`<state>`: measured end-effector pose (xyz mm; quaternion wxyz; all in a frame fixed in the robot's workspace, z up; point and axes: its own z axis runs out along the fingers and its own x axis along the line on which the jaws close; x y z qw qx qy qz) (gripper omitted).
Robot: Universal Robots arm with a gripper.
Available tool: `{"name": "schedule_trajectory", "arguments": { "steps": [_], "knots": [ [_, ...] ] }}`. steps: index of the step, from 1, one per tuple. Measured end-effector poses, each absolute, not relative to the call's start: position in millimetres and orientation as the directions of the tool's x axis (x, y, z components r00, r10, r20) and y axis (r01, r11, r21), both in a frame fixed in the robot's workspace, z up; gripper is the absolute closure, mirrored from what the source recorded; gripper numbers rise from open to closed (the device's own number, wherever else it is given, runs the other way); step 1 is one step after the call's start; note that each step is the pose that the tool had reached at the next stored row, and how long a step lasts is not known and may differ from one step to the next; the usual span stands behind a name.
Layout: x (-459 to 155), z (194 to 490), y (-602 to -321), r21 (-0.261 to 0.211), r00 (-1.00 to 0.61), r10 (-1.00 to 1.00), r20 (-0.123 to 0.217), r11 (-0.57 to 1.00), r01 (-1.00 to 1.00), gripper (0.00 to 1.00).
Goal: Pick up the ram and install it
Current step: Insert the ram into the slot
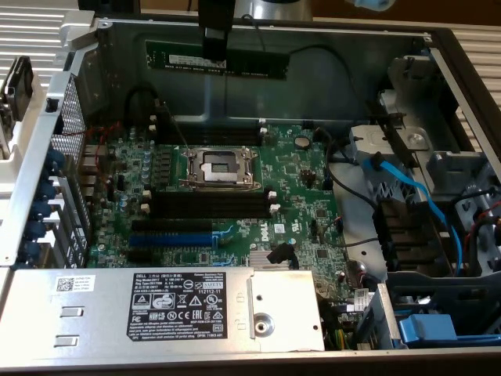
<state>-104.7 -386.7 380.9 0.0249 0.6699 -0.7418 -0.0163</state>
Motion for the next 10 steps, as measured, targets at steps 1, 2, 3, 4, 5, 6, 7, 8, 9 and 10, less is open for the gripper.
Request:
{"name": "schedule_trajectory", "arguments": {
  "steps": [1,2,3,4,5,6,7,8,9,10],
  "knots": [
    [-104.7,380.5,-386.7,0.057,-0.101,-0.995,0.017,0.102,-0.993,0.87],
    [-104.7,380.2,-386.7,0.057,-0.101,-0.995,0.017,0.102,-0.993,0.87],
    [-104.7,379.9,-386.7,0.057,-0.101,-0.995,0.018,0.102,-0.993,0.87],
    [-104.7,379.8,-386.7,0.057,-0.101,-0.995,0.018,0.102,-0.993,0.87],
    [-104.8,379.8,-386.7,0.057,-0.101,-0.995,0.018,0.102,-0.993,0.87],
    [-105.0,379.8,-386.7,0.057,-0.101,-0.995,0.018,0.102,-0.993,0.87],
    [-105.0,379.7,-386.7,0.057,-0.101,-0.995,0.018,0.102,-0.993,0.87],
    [-104.9,379.3,-386.7,0.057,-0.101,-0.995,0.017,0.102,-0.993,0.87],
    [-105.0,378.8,-386.7,0.057,-0.101,-0.995,0.017,0.102,-0.993,0.87],
    [-105.0,378.3,-387.0,0.058,-0.101,-0.995,0.014,0.102,-0.993,0.87]
  ]
}}
